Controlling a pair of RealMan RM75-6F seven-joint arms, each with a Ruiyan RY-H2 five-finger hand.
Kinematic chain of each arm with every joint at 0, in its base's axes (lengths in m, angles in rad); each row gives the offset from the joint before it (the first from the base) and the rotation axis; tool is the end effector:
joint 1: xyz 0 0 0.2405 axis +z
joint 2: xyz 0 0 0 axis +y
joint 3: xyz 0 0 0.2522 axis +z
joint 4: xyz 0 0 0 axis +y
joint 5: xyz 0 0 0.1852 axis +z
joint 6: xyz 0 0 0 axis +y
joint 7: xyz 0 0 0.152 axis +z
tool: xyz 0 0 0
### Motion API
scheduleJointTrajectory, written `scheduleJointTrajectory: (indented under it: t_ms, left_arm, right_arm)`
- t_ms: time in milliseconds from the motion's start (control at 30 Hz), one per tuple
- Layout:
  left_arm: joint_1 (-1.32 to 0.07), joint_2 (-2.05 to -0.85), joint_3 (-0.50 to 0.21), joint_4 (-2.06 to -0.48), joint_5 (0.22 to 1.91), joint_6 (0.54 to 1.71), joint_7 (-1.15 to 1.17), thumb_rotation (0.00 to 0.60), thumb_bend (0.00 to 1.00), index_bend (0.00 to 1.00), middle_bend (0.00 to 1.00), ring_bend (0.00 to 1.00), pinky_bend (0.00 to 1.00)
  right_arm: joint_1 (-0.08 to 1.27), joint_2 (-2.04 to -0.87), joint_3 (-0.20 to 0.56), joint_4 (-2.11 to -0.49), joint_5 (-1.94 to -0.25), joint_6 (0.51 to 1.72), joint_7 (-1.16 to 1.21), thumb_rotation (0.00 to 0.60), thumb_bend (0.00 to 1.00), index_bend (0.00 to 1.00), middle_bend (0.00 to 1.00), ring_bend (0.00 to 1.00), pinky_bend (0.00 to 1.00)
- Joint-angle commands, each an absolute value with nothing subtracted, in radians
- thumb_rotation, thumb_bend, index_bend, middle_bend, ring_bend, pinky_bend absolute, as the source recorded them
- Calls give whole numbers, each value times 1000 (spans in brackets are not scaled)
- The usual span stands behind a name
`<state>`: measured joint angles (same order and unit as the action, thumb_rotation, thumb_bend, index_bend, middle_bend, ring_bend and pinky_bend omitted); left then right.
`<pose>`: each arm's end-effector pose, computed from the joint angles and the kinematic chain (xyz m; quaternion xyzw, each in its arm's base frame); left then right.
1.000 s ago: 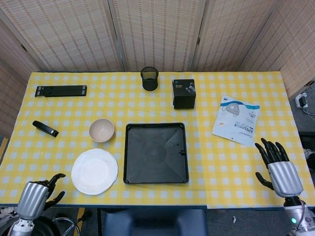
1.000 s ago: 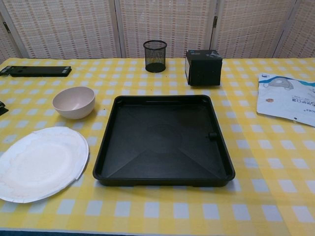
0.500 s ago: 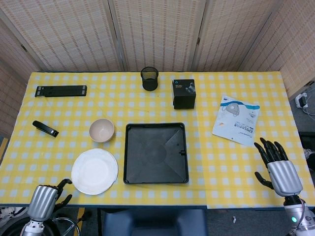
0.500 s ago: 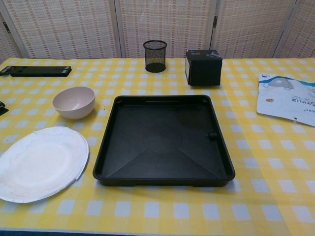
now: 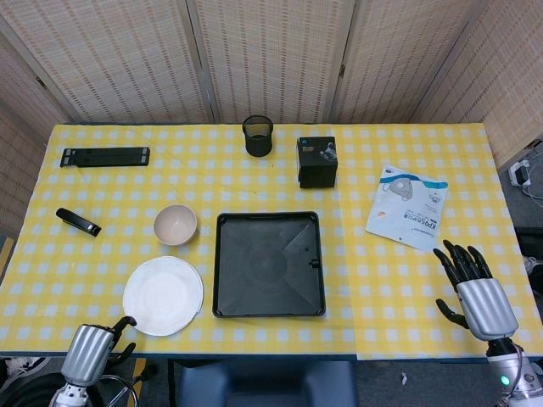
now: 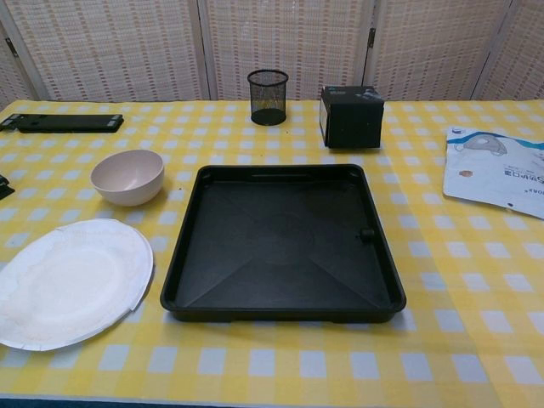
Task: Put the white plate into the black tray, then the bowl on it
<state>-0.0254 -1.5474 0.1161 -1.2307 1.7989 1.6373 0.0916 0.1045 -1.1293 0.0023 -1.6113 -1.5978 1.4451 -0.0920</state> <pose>-0.2794 0.1334 0.0546 -0.6784 -0.3241 -0.4283 0.5013 -0.2864 -0.1821 0.1589 0.6590 -0.3573 0.3615 0.5544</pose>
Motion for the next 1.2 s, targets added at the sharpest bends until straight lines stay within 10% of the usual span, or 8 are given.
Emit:
scheduleJointTrajectory:
  t_ms: [33,1200]
  left_arm:
    - [-30,-1560,126,-1227,1799,1618,90,600,259,475,1000,1000,1000]
    - [-103,-1645,115,-1111,1735,1479,52,600,349,487,1000,1000,1000]
  right_arm:
    - [103,-1128,2,-1611,-1601,1449,-90,600,312,0,0,0,0]
    - [93,-1119,12,-1608,-1600,1479,-56,600,313,0,0,0,0]
